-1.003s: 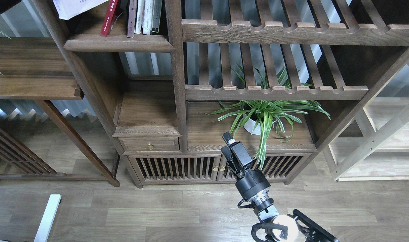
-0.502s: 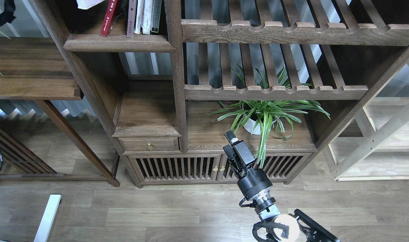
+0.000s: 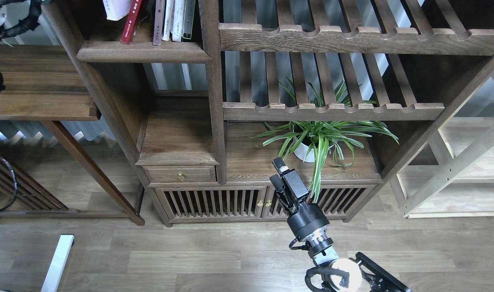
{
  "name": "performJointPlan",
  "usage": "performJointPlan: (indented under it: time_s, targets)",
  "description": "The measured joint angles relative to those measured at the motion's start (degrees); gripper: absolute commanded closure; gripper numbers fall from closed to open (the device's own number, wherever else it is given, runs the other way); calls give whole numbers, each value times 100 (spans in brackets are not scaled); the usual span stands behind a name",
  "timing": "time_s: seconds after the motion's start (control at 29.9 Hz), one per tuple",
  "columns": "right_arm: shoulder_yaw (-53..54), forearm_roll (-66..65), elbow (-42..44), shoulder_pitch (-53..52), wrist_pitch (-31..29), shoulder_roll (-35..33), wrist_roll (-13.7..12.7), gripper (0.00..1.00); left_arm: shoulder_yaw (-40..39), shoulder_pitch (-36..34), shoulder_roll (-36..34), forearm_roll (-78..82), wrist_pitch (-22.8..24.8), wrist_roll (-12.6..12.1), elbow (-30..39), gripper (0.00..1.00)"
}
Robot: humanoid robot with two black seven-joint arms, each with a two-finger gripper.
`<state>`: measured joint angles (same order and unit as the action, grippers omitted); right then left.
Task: Organize books on shelf
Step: 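Release the white book and pull the left gripper back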
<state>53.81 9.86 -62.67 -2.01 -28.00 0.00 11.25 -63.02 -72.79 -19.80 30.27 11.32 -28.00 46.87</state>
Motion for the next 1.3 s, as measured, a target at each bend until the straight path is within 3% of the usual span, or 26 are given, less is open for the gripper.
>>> performJointPlan:
  time_s: [0.27,0.47,0.57,0.64,0.87,1.07,1.3]
  targets:
    - [106,42,0,33,0,0,1,1,96,-23,159,4,14,0,-225,86]
    - [123,65,0,34,0,0,4,1,140,-23,169,6,2,0,-248,67]
    - [167,76,1,34,0,0,4,1,145,-23,170,6,-12,0,-248,51]
    - [184,77,6,34,0,0,3,1,145,-23,167,6,-16,0,-246,51]
    - [200,78,11,34,0,0,0,1,146,-23,174,-27,-21,0,-201,29]
    - [216,78,15,40,0,0,0,1,122,-23,209,-78,-19,0,-152,20]
    - [272,78,18,36,0,0,0,1,41,33,184,-102,-14,0,-119,18]
